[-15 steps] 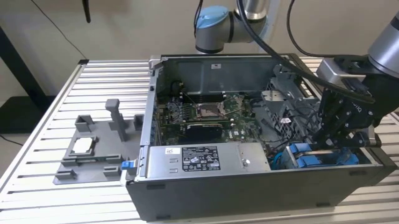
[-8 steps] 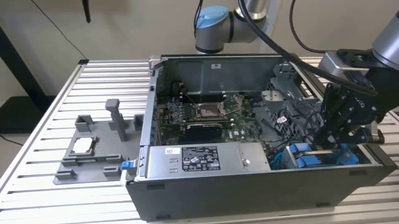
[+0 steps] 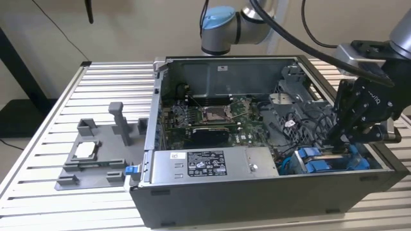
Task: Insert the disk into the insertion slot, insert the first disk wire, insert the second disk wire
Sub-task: 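Insert the second disk wire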
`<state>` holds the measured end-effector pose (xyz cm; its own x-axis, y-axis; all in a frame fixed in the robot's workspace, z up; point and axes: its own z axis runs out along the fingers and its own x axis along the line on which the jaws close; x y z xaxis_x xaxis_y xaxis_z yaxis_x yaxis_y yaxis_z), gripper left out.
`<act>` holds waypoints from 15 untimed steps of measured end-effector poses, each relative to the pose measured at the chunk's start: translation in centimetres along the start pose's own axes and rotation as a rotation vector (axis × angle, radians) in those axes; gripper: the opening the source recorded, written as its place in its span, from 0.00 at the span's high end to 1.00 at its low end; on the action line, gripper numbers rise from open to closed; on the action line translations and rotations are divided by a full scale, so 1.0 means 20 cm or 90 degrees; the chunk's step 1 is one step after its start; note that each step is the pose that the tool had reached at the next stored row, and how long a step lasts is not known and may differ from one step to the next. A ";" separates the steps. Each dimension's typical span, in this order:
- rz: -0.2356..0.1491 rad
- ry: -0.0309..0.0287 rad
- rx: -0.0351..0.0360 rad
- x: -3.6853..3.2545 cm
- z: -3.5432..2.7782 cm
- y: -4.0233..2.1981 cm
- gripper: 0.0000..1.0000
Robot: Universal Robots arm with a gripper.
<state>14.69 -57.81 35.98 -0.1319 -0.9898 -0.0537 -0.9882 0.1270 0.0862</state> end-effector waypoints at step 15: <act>0.000 -0.0186 -0.0022 -0.026 -0.108 0.210 0.76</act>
<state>10.79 -56.90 38.52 -0.1334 -0.9876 -0.0828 -0.9880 0.1259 0.0896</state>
